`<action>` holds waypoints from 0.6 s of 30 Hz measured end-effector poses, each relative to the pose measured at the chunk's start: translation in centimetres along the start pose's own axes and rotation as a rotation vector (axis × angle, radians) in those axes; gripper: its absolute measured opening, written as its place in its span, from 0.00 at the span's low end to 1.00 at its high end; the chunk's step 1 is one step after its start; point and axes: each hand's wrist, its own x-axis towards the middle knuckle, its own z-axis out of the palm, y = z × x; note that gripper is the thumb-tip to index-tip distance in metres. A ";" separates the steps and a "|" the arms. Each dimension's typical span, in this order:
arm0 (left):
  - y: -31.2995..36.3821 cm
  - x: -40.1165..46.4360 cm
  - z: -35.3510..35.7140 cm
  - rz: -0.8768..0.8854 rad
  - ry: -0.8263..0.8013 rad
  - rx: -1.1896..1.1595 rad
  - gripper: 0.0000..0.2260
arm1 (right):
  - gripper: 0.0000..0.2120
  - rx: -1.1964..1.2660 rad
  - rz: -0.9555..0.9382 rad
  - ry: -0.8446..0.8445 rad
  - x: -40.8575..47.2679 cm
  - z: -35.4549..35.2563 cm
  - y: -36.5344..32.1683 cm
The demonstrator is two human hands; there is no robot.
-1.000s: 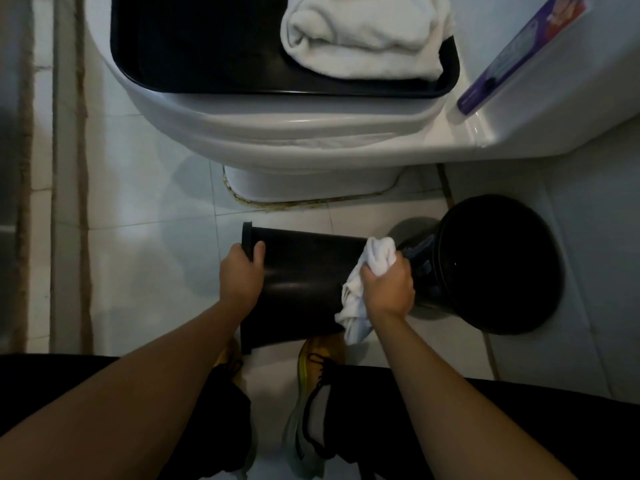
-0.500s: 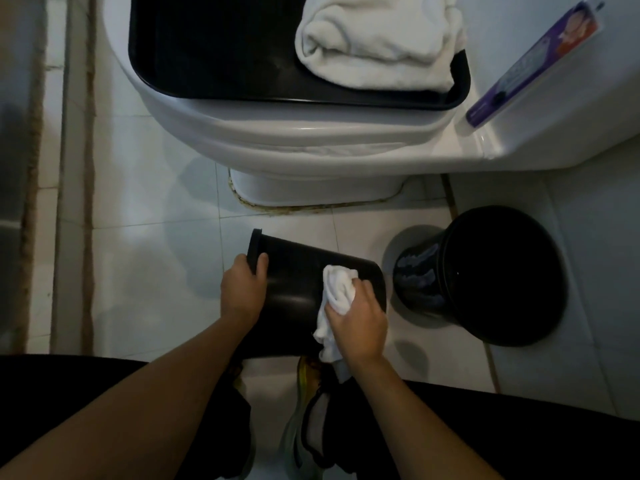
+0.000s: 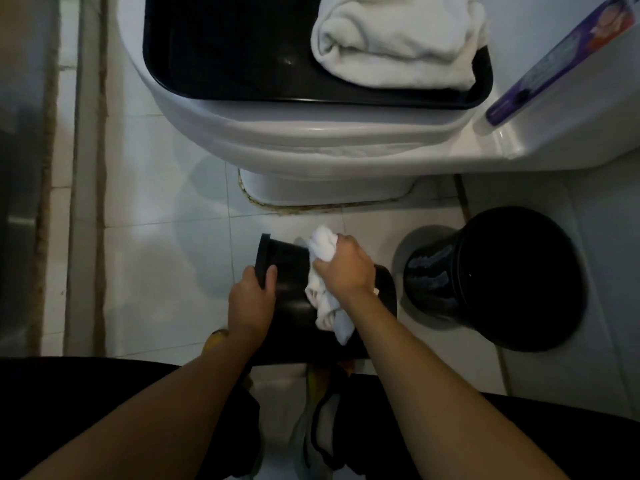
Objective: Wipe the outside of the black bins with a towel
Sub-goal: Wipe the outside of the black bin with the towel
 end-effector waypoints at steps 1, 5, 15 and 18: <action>-0.1 -0.1 0.0 -0.005 0.005 0.002 0.16 | 0.20 0.037 -0.056 0.001 -1.7 0.3 0.4; -0.2 -0.8 0.0 -0.001 0.004 -0.012 0.17 | 0.22 0.131 -0.061 0.019 -5.4 0.5 3.8; 0.0 -0.8 -0.1 -0.003 -0.023 -0.057 0.15 | 0.24 0.203 0.288 0.329 -6.7 -1.6 10.8; 0.2 0.0 0.0 0.001 -0.025 -0.053 0.14 | 0.24 0.146 0.261 0.376 -8.5 -0.2 12.0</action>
